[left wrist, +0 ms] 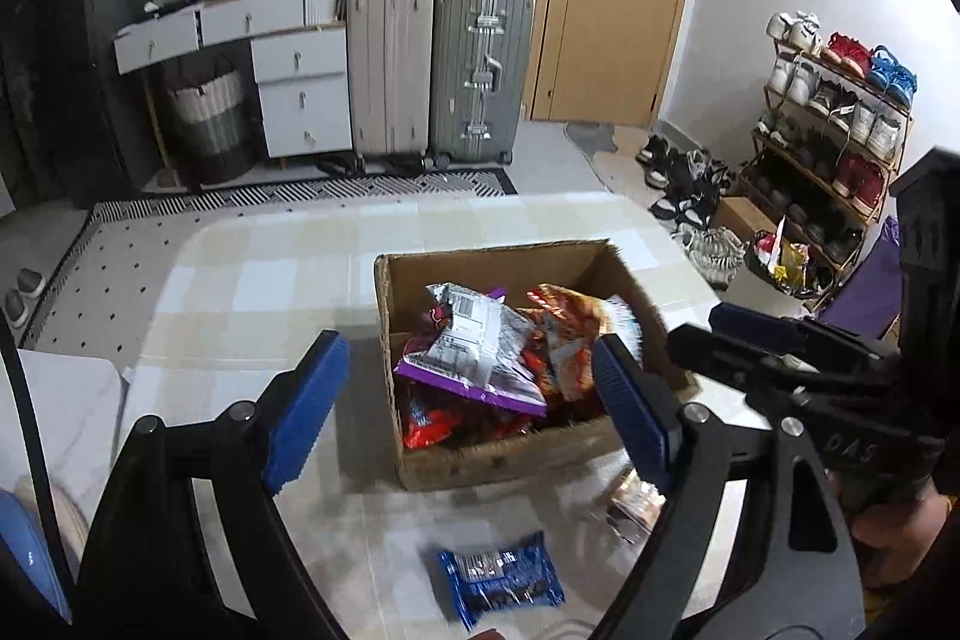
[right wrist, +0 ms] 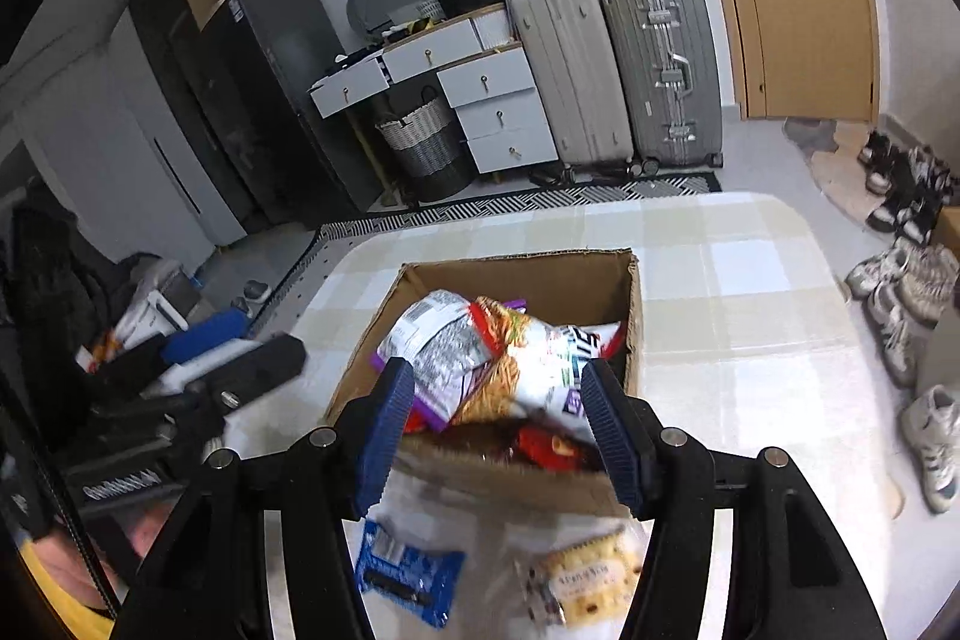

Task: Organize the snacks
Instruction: 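Withdraw both tools from the box toward the two remaining packets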

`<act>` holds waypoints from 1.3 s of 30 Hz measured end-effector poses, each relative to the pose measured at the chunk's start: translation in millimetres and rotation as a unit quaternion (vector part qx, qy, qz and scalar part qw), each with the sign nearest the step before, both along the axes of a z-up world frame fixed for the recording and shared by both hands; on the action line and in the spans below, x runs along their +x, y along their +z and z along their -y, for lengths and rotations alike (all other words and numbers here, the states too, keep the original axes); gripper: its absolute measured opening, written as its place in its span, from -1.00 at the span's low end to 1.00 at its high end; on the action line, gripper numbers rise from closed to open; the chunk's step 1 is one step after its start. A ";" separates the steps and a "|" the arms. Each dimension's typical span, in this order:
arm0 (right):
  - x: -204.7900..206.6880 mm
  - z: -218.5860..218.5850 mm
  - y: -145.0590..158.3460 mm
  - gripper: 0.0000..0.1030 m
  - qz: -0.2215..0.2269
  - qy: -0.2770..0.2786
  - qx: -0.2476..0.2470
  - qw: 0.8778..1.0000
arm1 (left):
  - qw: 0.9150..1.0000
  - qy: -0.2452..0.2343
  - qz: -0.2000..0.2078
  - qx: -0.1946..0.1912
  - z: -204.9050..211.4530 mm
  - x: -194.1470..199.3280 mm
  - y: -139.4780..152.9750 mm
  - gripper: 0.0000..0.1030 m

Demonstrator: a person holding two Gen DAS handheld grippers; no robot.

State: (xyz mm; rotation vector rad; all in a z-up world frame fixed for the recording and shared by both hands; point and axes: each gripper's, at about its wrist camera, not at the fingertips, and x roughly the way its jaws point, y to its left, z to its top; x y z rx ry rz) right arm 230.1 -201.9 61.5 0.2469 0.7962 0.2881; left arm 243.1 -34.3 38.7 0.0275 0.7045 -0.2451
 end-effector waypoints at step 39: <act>-247.2 -10.7 43.3 0.90 0.148 -0.014 0.000 0.989 | 0.993 0.018 0.117 0.008 -9.6 -350.2 80.6 0.99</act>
